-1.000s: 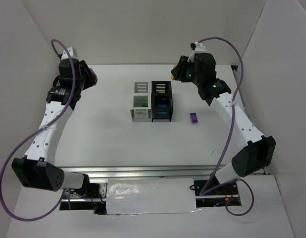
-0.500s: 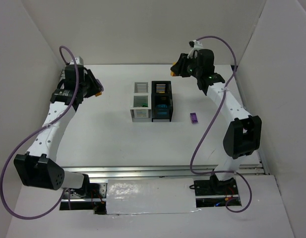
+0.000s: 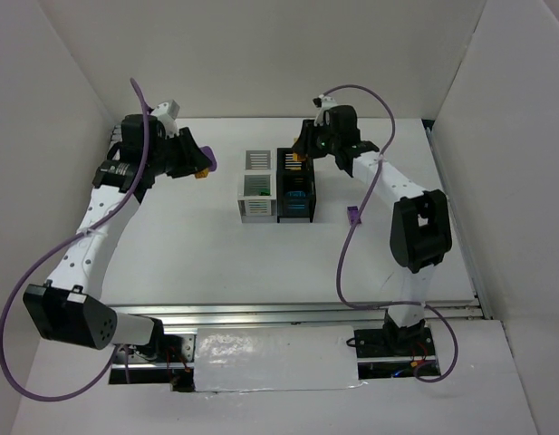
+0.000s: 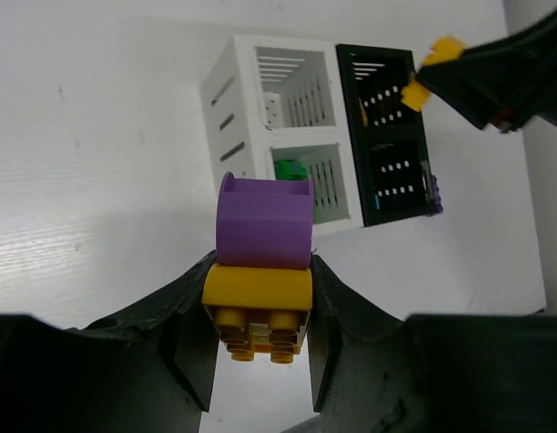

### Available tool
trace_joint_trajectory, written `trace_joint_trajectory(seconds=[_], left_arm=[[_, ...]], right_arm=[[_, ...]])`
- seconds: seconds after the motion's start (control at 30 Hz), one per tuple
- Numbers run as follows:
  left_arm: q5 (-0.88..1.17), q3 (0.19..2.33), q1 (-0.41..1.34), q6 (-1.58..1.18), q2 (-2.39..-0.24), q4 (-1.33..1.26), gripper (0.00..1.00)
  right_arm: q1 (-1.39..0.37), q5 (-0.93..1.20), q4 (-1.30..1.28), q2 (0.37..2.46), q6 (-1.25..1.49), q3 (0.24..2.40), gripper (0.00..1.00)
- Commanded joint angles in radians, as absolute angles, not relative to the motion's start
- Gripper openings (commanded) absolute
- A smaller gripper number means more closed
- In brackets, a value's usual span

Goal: Sort the legos into containers by color

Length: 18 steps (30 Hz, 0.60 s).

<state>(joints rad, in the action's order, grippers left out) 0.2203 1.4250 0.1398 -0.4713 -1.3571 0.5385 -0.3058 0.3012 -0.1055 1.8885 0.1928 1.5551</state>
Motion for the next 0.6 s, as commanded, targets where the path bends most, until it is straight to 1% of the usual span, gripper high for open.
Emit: trace_joint_trajectory(seconds=[0.0, 0.03, 0.07, 0.1, 0.13, 0.17, 0.2, 0.23, 0.27, 0.33, 0.37, 0.5, 0.57], left_arm=[[0.324, 1.416, 0.158, -0.439, -1.313, 0.474, 0.00], [0.322, 1.404, 0.161, -0.440, -1.309, 0.468, 0.00], [0.322, 1.398, 0.164, -0.442, -1.302, 0.463, 0.00], [0.325, 1.393, 0.164, -0.442, -1.295, 0.459, 0.00], [0.327, 1.390, 0.166, -0.445, -1.293, 0.459, 0.00], [0.331, 1.388, 0.166, -0.443, -1.290, 0.457, 0.00], [0.342, 1.387, 0.166, -0.443, -1.284, 0.454, 0.00], [0.345, 1.381, 0.164, -0.445, -1.279, 0.450, 0.00], [0.350, 1.378, 0.164, -0.445, -1.278, 0.448, 0.00], [0.356, 1.371, 0.166, -0.446, -1.270, 0.449, 0.00], [0.360, 1.370, 0.164, -0.446, -1.269, 0.451, 0.00], [0.403, 1.364, 0.166, -0.462, -1.259, 0.439, 0.00], [0.481, 1.353, 0.164, -0.489, -1.253, 0.404, 0.00]], right_arm=[[-0.327, 0.290, -0.089, 1.930, 0.184, 1.631, 0.14], [-0.334, 0.276, -0.086, 1.931, 0.184, 1.632, 0.18], [-0.340, 0.253, -0.081, 1.931, 0.183, 1.631, 0.27], [-0.348, 0.247, -0.083, 1.934, 0.183, 1.632, 0.40], [-0.351, 0.241, -0.083, 1.936, 0.184, 1.634, 0.44], [-0.351, 0.227, -0.086, 1.939, 0.186, 1.638, 0.53], [-0.354, 0.221, -0.086, 1.945, 0.190, 1.640, 0.58], [-0.353, 0.216, -0.089, 1.947, 0.193, 1.644, 0.60], [-0.353, 0.212, -0.097, 1.950, 0.193, 1.651, 0.64], [-0.353, 0.207, -0.097, 1.947, 0.196, 1.652, 0.78], [-0.351, 0.204, -0.094, 1.941, 0.199, 1.651, 0.99], [-0.354, 0.209, -0.089, 1.890, 0.218, 1.654, 1.00], [-0.354, 0.300, -0.104, 1.850, 0.238, 1.664, 1.00]])
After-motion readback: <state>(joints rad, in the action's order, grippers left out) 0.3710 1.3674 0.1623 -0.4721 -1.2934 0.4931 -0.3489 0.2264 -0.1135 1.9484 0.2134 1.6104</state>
